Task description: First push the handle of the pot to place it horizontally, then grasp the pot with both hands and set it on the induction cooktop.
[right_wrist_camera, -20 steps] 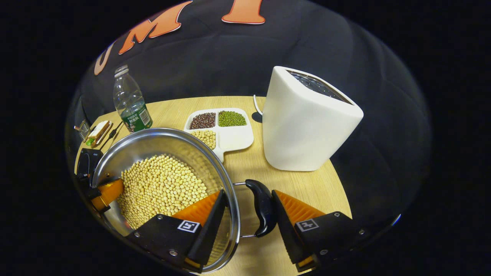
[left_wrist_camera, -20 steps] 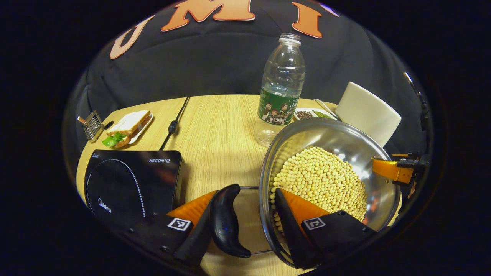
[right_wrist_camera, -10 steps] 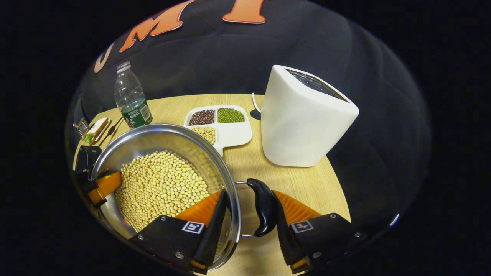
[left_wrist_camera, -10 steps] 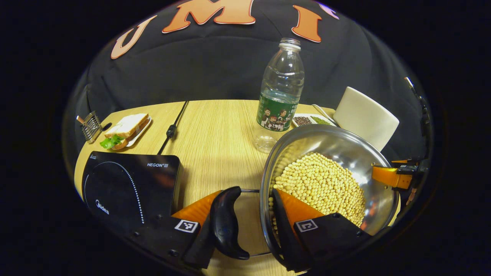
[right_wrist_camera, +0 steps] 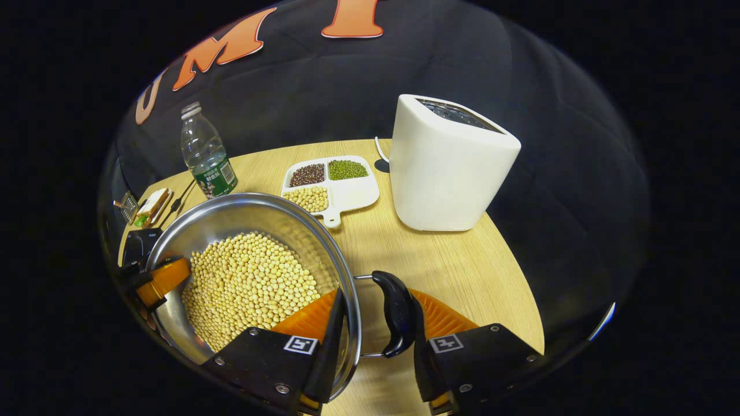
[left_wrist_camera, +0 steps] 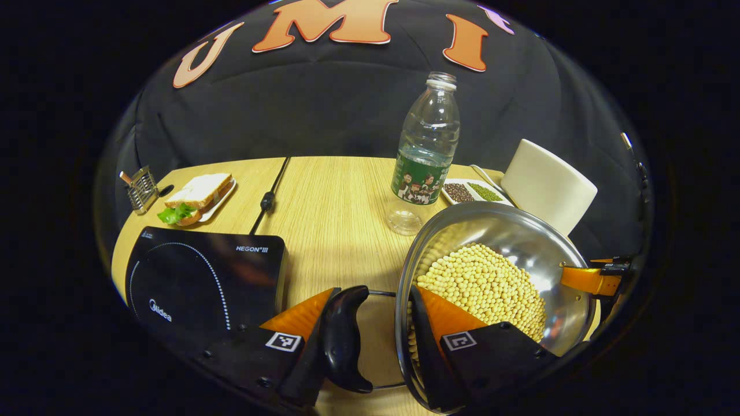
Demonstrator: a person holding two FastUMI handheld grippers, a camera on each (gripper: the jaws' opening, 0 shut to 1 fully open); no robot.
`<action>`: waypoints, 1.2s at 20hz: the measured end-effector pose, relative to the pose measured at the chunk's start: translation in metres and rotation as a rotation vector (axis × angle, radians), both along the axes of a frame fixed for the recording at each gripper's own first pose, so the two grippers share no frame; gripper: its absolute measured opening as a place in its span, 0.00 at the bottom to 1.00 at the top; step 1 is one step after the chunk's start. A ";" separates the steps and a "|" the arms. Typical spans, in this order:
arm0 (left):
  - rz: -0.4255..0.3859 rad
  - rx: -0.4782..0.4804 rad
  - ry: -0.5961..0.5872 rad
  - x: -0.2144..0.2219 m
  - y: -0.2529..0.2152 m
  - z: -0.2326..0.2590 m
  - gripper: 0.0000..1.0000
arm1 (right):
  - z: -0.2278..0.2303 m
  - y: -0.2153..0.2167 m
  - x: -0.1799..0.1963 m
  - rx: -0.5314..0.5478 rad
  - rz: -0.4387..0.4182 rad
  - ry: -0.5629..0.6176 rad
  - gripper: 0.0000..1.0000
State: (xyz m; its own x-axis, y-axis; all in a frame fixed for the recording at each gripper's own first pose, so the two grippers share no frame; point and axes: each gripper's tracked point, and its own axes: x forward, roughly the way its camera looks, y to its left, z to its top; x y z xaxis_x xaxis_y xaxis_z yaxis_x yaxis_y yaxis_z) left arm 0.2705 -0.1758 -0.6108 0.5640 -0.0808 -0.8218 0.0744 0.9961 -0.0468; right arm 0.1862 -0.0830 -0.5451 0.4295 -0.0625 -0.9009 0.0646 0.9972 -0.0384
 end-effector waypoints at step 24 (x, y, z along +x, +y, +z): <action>0.037 -0.018 -0.097 -0.004 0.087 0.088 0.71 | 0.097 0.075 0.003 -0.019 0.052 -0.090 0.55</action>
State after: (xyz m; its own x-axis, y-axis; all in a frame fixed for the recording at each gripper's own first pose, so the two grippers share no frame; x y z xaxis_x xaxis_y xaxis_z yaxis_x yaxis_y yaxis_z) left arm 0.2670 -0.0885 -0.5229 0.6437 -0.0729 -0.7618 0.0431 0.9973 -0.0591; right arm 0.1889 -0.0075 -0.4481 0.5113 -0.0543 -0.8577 0.0166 0.9984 -0.0532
